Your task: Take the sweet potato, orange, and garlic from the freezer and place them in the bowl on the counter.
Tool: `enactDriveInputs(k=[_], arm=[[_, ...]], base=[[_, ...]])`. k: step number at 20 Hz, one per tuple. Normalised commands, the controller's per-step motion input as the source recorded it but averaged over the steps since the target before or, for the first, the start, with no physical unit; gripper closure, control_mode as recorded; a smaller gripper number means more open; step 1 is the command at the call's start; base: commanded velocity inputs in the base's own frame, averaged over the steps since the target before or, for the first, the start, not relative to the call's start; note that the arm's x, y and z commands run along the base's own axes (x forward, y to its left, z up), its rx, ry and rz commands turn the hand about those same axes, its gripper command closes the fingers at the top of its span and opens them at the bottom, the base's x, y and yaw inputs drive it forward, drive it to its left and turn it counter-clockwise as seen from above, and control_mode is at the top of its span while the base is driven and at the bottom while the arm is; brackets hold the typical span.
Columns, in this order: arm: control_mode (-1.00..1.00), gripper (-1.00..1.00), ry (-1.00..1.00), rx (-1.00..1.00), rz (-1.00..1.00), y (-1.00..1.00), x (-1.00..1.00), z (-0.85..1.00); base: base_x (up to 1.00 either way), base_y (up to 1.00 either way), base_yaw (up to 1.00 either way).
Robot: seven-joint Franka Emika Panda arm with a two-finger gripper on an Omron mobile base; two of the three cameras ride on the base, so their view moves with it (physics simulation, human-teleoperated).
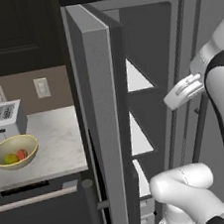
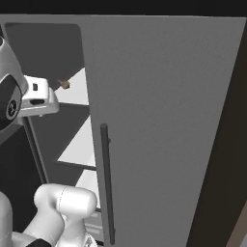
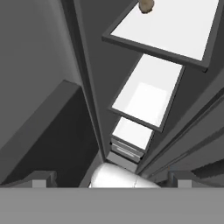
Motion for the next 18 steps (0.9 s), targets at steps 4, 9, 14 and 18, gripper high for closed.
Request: enactDriveInputs(k=[4,9,14,18], arm=[[-1.00,-1.00,0.00,0.00,0.06,0.05,0.46,0.00],[-1.00,-1.00,-0.04,0.00,0.08,0.16,0.54,-0.13],[-1.00,-1.00,-0.08,0.00,0.07,0.10,0.37,-0.04],[-1.00,-1.00,-0.12,0.04,0.01,0.00,0.41,0.00]], base=[[0.00,0.00,0.00],[0.00,0.00,0.00],[0.00,0.00,0.00],[0.00,0.00,0.00]])
